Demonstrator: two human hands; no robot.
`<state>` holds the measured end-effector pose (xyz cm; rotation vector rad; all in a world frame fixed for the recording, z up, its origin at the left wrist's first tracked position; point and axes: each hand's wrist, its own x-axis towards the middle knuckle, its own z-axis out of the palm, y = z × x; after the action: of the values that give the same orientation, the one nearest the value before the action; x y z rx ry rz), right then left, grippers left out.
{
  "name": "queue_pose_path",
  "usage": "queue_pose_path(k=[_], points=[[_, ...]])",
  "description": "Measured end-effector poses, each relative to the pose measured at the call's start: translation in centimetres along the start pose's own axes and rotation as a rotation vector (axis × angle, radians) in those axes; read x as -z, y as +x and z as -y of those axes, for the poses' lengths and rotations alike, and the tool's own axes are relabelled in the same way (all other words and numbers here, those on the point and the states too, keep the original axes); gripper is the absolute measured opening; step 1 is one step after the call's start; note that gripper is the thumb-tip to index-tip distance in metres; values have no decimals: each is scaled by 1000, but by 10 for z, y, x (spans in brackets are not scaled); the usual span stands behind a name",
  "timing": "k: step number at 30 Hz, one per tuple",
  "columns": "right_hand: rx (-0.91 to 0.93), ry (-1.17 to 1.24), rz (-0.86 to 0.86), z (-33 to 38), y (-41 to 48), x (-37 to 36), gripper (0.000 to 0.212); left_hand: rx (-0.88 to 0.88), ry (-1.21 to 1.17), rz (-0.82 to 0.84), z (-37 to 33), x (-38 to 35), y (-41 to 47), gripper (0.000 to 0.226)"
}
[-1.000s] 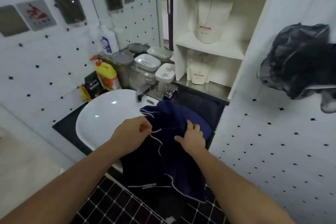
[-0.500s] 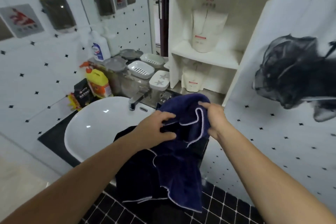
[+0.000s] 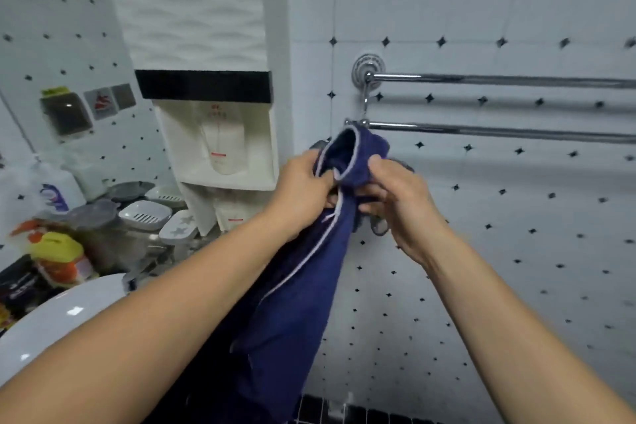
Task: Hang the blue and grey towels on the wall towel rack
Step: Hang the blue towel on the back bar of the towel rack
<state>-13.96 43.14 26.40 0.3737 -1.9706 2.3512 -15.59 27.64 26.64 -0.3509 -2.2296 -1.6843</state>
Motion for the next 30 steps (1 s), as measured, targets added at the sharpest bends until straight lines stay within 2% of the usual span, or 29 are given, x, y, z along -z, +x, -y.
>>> queue_pose_path(k=[3, 5, 7, 10, 12, 16, 20, 23, 27, 28, 30], points=[[152, -299, -2, 16, -30, 36, 67, -3, -159, -13, -53, -42, 12, 8], [194, -572, -76, 20, -46, 53, 83, -11, -229, -16, -83, -71, 19, 8], [206, -819, -197, 20, -56, 72, 74, -16, -265, -20, -108, -101, 23, 8], [250, -1002, -332, 21, -61, 119, 25, -9, -294, -29, -132, -139, 27, 11], [249, -1019, -425, 26, -63, 162, 14, 23, -274, 16, -138, -158, 27, 10], [129, -1054, -531, 44, -70, 245, 23, 138, -72, 167, -125, -175, 27, 26], [-47, -1129, -572, 57, -76, 312, 27, 214, 221, 124, -103, -168, 36, 32], [-184, -1090, -614, 63, -88, 348, 33, 205, 410, 62, -86, -148, 42, 32], [-292, -1067, -604, 65, -89, 353, 40, 283, 284, 67, -69, -139, 34, 22], [-317, -985, -602, 65, -88, 344, 37, 304, 251, 96, -67, -145, 31, 20], [-319, -631, -587, 65, -80, 325, 13, 308, 163, 154, -67, -161, 22, 21]])
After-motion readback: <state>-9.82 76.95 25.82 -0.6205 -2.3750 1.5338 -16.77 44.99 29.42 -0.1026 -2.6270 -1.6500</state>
